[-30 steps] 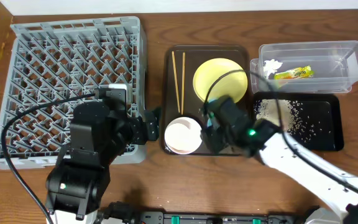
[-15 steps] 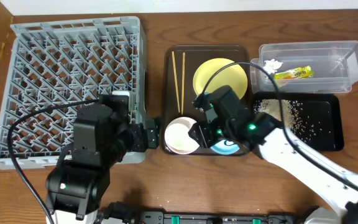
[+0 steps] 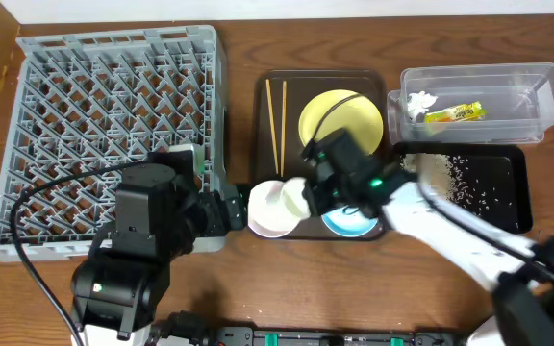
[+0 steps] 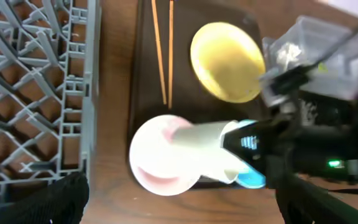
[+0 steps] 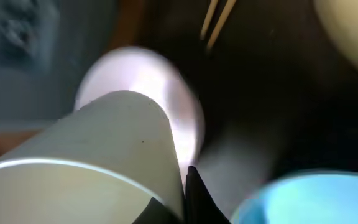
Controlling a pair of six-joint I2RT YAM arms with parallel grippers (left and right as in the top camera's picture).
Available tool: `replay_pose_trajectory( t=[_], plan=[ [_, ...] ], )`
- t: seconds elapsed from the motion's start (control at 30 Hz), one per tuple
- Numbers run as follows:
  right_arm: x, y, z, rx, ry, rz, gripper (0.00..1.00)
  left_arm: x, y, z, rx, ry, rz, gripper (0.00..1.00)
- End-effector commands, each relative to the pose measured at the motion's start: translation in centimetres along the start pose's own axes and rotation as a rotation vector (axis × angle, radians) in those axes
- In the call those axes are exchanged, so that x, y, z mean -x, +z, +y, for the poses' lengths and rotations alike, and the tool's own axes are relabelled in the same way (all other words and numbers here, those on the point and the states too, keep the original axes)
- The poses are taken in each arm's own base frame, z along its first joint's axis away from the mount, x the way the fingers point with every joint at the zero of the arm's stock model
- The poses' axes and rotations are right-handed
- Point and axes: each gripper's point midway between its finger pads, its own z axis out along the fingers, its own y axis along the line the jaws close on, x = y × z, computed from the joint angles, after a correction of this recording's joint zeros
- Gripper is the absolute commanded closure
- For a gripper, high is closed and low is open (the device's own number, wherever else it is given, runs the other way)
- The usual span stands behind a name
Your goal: Sort waste into correct bins and load items into the dishwasher
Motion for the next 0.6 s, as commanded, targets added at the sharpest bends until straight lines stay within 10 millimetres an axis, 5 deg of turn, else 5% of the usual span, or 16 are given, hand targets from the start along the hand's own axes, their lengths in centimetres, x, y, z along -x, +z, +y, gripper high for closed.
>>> replay_pose_trajectory(
  t=[0.0, 0.13, 0.27, 0.57],
  plan=[
    [3.5, -7.0, 2.7, 0.251, -0.048, -0.118, 0.99, 1.4, -1.0, -3.8, -0.227, -0.083, -0.013, 0.04],
    [4.7, -14.1, 5.0, 0.561, -0.162, -0.202, 0.99, 2.6, -3.1, -8.7, -0.587, -0.064, 0.026, 0.04],
    [4.5, -19.3, 7.8, 0.831, -0.323, -0.244, 0.99, 2.4, -3.7, -10.8, -0.766, -0.046, 0.110, 0.04],
    [3.8, -19.7, 10.7, 0.906, -0.429, -0.234, 0.99, 1.7, -4.5, -13.3, -1.051, -0.034, 0.294, 0.04]
  ],
)
